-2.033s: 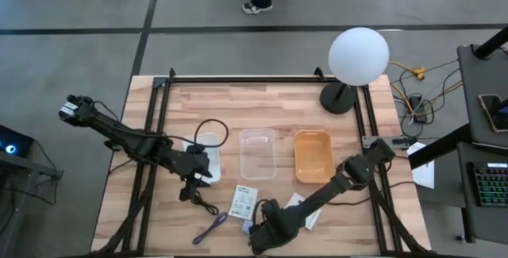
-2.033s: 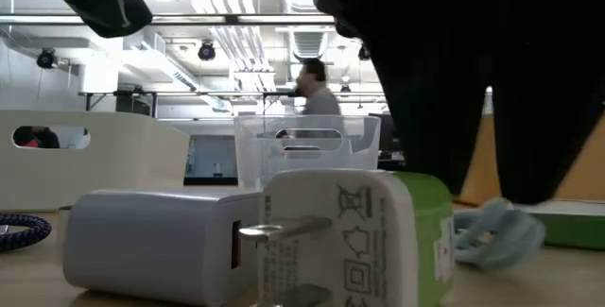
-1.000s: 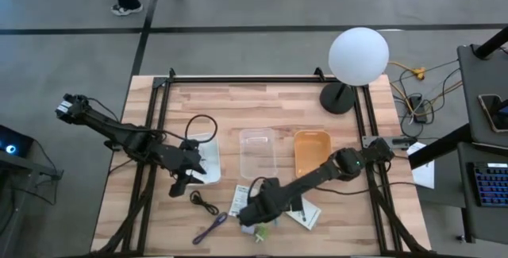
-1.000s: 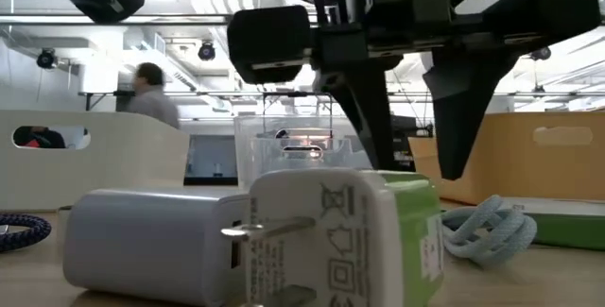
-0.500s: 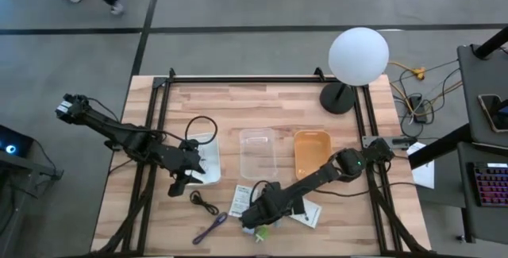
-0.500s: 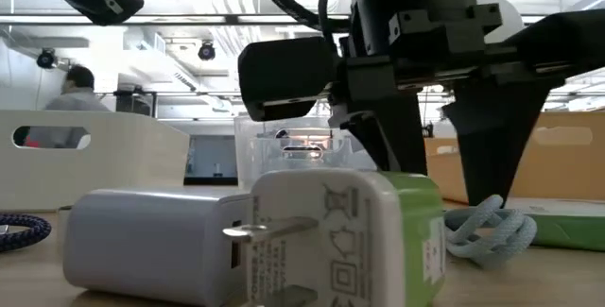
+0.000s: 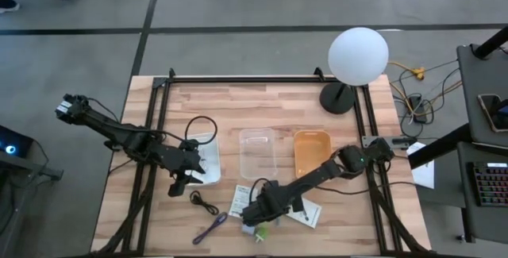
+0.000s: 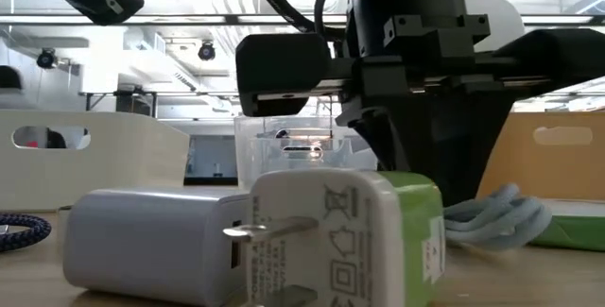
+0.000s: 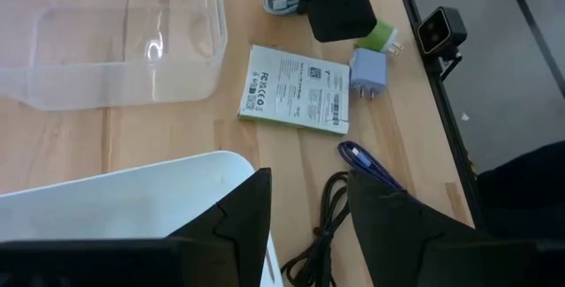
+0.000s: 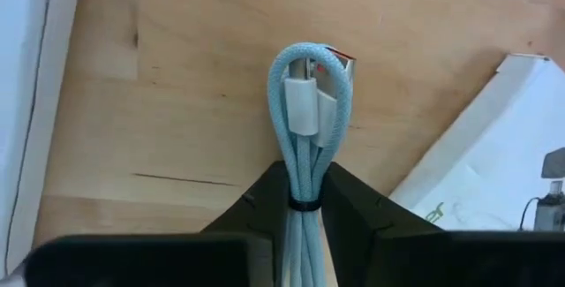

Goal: Pick and place items into bin
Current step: Put the light blue charger cable into the white bin

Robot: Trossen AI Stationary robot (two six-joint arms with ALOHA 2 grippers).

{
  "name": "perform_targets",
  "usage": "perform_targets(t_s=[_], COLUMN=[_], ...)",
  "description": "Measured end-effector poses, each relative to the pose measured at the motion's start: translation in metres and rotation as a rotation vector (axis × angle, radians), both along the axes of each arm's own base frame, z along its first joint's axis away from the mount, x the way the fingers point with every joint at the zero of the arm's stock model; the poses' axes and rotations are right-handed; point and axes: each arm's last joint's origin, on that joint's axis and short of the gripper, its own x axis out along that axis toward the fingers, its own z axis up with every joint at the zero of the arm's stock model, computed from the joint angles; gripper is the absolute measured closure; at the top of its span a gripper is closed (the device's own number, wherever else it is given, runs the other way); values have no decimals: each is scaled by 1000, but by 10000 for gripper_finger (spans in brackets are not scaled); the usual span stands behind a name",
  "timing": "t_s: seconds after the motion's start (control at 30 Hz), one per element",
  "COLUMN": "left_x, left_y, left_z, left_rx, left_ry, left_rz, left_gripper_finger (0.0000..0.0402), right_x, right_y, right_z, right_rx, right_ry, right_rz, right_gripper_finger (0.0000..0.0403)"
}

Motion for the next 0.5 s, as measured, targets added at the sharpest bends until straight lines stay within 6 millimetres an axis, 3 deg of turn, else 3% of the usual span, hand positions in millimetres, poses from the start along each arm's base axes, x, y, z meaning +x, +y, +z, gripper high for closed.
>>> perform_targets(t_s=[0.13, 0.27, 0.43, 0.5], left_x=[0, -1, -8, -13], left_y=[1, 4, 8, 11], left_z=[0, 7, 28, 32], left_rx=[10, -6, -141, -182], left_ry=[-8, -66, -224, -239], left_rz=[20, 115, 197, 227], left_gripper_finger=[267, 267, 267, 267], right_x=[3, 3, -6, -9], right_y=[4, 4, 5, 1], right_z=[12, 29, 91, 105], right_rx=[-121, -354, -496, -556], right_ry=[-113, -293, -585, -650], right_rz=[-48, -180, -253, -251], right_gripper_finger=[372, 379, 381, 382])
